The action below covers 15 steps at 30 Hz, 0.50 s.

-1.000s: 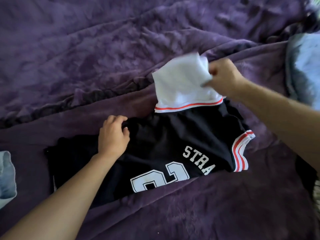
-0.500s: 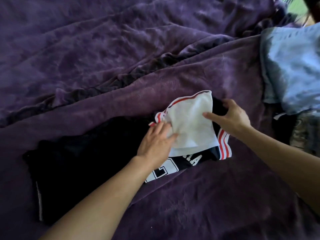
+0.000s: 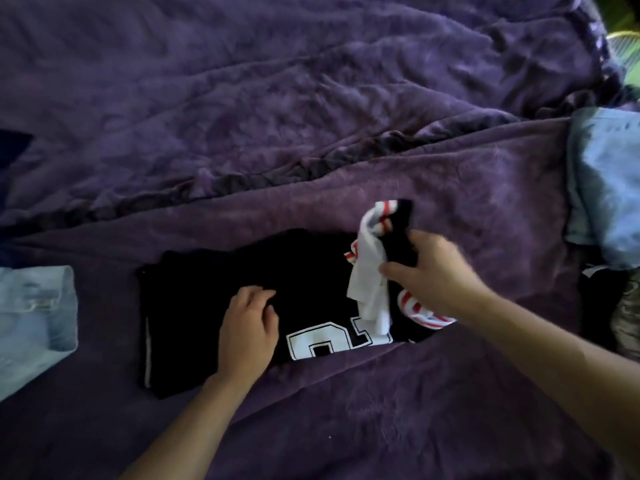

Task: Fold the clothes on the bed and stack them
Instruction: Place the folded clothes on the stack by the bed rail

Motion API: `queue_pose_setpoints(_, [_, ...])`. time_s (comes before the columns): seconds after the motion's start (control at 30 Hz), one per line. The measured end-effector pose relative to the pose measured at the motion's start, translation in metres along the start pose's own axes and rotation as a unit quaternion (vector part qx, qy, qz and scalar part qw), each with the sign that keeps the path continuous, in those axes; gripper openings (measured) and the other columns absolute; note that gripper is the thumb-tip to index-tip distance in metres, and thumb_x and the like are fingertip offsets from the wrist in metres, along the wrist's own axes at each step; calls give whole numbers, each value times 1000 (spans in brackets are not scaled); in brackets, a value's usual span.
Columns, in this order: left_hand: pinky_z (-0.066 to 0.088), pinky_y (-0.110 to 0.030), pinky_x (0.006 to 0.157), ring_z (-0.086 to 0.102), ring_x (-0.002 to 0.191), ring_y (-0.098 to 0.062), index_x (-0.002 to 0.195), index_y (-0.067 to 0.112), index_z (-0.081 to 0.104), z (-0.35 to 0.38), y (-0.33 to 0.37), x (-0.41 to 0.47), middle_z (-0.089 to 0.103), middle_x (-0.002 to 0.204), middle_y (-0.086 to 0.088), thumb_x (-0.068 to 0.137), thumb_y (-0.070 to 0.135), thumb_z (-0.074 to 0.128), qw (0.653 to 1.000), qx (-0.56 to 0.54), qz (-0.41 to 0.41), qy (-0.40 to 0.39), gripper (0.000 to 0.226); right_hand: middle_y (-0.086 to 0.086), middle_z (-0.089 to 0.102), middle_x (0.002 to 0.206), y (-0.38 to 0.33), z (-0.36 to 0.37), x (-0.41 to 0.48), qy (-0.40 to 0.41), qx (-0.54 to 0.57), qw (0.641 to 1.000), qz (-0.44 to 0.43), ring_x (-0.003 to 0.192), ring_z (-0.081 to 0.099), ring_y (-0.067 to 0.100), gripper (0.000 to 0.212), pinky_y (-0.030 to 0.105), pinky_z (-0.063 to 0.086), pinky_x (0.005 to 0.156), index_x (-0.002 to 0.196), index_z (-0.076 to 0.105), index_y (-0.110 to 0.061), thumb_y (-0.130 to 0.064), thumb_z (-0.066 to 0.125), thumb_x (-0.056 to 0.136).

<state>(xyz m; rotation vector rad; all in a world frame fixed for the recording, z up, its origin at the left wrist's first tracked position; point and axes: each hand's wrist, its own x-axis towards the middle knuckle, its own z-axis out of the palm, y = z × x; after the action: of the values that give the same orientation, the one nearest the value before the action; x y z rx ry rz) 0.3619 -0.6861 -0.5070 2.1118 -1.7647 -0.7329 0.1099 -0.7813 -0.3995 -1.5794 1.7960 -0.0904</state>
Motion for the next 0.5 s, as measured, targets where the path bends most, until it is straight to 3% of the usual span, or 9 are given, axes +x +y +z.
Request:
queue_pose_setpoints(0.1, [52,-38,82,59,100,-24,111,9,65,-14,-19,-21,58,110,-3,89,8,57,998,-29,-53,27,23,7,68,99,-34,59,11,-101,16,995,-15,94,64,29,37,30,48,71,108,60,-15,-37,70,80])
queue_pose_setpoints(0.17, [52,-39,83,59,101,-23,112,10,64,-14,-27,-29,57,110,-2,92,13,53,994,-50,-83,41,23,7,63,97,-44,102,22,-204,133,968,56,88,64,25,48,39,56,72,119,56,-14,-35,75,79])
queue_pose_setpoints(0.23, [51,-41,85,59,102,-23,112,11,64,-11,-30,-35,57,110,-2,91,21,46,991,-69,-95,59,29,9,60,90,-43,132,31,-251,217,938,105,81,61,24,47,41,57,67,122,53,-12,-24,74,82])
queue_pose_setpoints(0.3, [51,-41,86,57,103,-25,110,11,65,-6,-24,-39,57,112,-5,87,26,41,992,-67,-76,79,37,8,64,82,-33,139,34,-190,211,958,44,79,62,25,29,38,54,67,116,60,-9,-14,66,88])
queue_pose_setpoints(0.37, [50,-42,88,55,106,-29,109,12,67,4,-10,-42,57,119,-9,86,25,43,995,-27,-14,96,37,6,70,96,-15,128,36,-17,72,991,-115,90,65,26,24,34,52,74,113,66,-14,-16,58,91])
queue_pose_setpoints(0.43, [46,-41,93,51,118,-32,116,17,65,19,9,-43,54,131,-13,85,26,44,995,30,65,71,39,4,59,129,2,114,42,92,-95,959,-251,117,55,27,38,39,48,87,127,59,-20,-25,54,90])
queue_pose_setpoints(0.5, [43,-45,97,44,129,-34,126,24,58,44,20,-50,46,143,-13,88,32,42,985,106,134,-21,42,5,35,152,17,110,60,46,-235,926,-293,141,31,28,52,46,38,100,143,42,-27,-38,49,93])
